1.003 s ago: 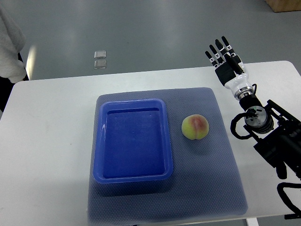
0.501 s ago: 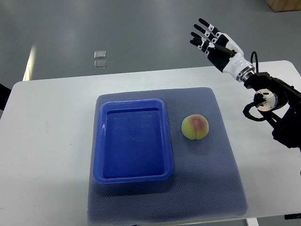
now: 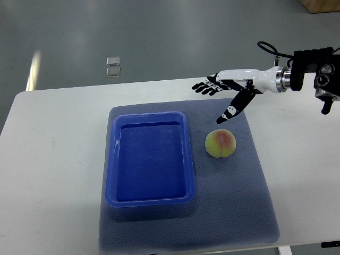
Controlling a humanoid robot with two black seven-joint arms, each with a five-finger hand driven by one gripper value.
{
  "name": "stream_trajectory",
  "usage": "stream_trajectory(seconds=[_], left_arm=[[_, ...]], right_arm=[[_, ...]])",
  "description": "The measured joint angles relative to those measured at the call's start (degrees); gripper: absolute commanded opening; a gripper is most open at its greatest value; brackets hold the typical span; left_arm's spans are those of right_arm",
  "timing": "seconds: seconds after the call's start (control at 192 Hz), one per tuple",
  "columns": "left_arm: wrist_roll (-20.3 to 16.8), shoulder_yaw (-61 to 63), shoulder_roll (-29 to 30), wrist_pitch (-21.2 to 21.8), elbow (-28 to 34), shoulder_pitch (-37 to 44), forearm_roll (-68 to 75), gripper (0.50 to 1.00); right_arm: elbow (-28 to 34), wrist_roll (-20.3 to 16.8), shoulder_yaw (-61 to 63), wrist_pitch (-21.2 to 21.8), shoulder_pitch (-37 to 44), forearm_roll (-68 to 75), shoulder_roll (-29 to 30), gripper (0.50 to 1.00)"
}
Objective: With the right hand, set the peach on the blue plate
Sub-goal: 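Lower the right hand and close its fingers around the peach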
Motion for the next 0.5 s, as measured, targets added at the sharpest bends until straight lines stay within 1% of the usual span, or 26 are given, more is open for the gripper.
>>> stream_trajectory(seconds=[0.078,0.172,0.266,0.501], left_arm=[[0.0,0.0,0.0,0.0,0.0,-0.1,0.0,1.0],[0.0,-0.1,0.0,0.0,0.0,-0.4,0.1,1.0],[0.0,-0.1,0.0,0.0,0.0,-0.6,0.2,1.0],[0.0,-0.1,0.0,0.0,0.0,-0.6,0.1,1.0]], right_arm=[[2.4,-1.4,-5.2,0.5,4.5,-0.7,-1.8,0.93],[3.2,-3.5,-8.1,0.3,6.3,-1.5,-2.2,0.93],[3.4,-4.2,-8.7,-0.4,6.0,-2.0,-1.8,0.93],[3.3,-4.3,-8.9,-3.9,2.4,-2.4,-0.3,0.93]])
